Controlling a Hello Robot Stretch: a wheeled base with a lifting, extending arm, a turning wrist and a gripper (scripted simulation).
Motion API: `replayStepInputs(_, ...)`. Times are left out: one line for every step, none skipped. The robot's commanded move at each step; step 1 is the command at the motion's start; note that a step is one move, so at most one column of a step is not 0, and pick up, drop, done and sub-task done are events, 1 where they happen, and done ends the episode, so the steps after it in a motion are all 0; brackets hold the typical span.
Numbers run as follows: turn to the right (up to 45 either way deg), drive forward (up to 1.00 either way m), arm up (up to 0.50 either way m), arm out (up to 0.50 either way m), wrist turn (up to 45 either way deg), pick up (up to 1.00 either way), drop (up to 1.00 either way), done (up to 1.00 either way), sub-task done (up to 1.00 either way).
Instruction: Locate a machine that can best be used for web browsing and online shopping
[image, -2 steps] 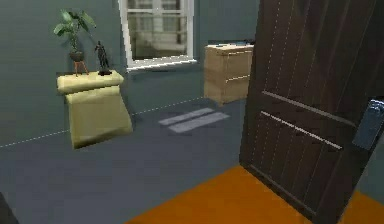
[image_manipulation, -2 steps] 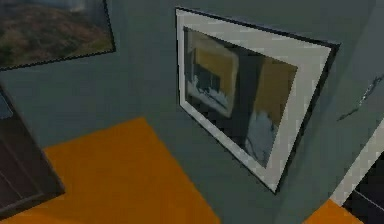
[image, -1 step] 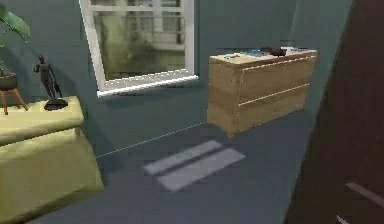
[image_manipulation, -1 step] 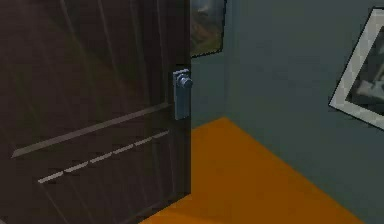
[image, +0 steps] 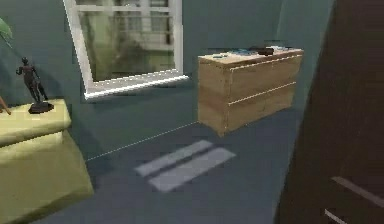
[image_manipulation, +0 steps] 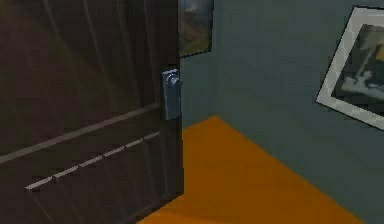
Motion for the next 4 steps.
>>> replayStepInputs(0.0, 1.0, 0.0, 0.0, 0.0, 0.0, 0.0, 0.0, 0.0)
replayStepInputs(45.0, 0.0, 0.0, 0.0, 0.0, 0.0, 0.0, 0.0, 0.0)
replayStepInputs(9.0, 0.0, 0.0, 0.0, 0.0, 0.0, 0.0, 0.0, 0.0)
replayStepInputs(0.0, 1.0, 0.0, 0.0, 0.0, 0.0, 0.0, 0.0, 0.0)
